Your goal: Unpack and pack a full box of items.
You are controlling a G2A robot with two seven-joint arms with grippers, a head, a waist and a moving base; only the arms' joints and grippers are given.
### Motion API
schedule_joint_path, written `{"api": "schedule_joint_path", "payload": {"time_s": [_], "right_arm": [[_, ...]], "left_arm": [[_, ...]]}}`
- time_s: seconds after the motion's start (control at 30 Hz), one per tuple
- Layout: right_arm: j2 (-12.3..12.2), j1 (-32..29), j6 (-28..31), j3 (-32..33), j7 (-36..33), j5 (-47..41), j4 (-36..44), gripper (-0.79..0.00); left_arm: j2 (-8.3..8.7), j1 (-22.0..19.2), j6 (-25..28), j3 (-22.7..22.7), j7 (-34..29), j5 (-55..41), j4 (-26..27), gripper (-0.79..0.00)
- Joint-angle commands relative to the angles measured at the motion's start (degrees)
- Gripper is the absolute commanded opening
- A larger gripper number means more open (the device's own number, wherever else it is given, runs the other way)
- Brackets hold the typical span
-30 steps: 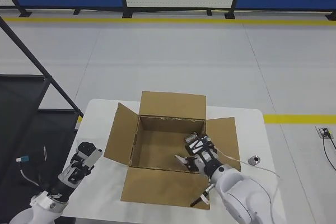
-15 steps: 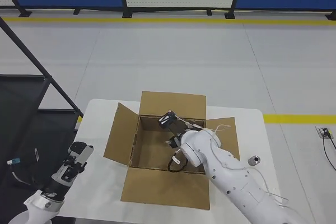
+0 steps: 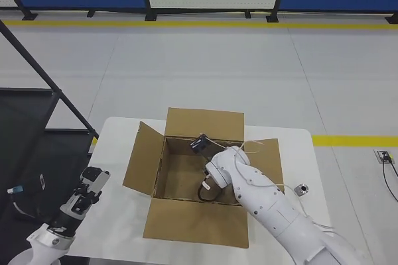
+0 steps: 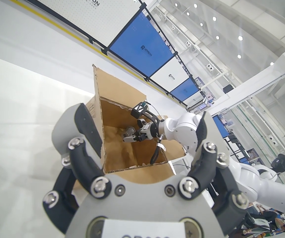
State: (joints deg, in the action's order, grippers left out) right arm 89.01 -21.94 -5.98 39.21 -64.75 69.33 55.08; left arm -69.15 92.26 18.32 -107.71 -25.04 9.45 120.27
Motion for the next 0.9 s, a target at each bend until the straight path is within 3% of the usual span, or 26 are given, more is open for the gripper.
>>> {"api": "schedule_joint_path", "payload": {"time_s": [0.0, 0.6, 0.87], "right_arm": [[0.2, 0.0, 0.0, 0.1, 0.1, 0.3, -1.0, 0.000], [3.6, 1.2, -3.6, -0.7, 3.6, 1.3, -10.9, 0.000], [5.2, 2.4, -2.3, -0.2, 5.2, -0.7, -16.2, 0.000]], "left_arm": [[0.06, -0.1, 0.0, 0.1, 0.0, 0.0, 0.0, 0.000], [0.47, 0.7, 0.2, 0.3, 0.6, 0.1, -0.2, 0.000], [0.67, 0.6, 0.3, 0.4, 0.5, 0.0, -0.4, 0.000]]}}
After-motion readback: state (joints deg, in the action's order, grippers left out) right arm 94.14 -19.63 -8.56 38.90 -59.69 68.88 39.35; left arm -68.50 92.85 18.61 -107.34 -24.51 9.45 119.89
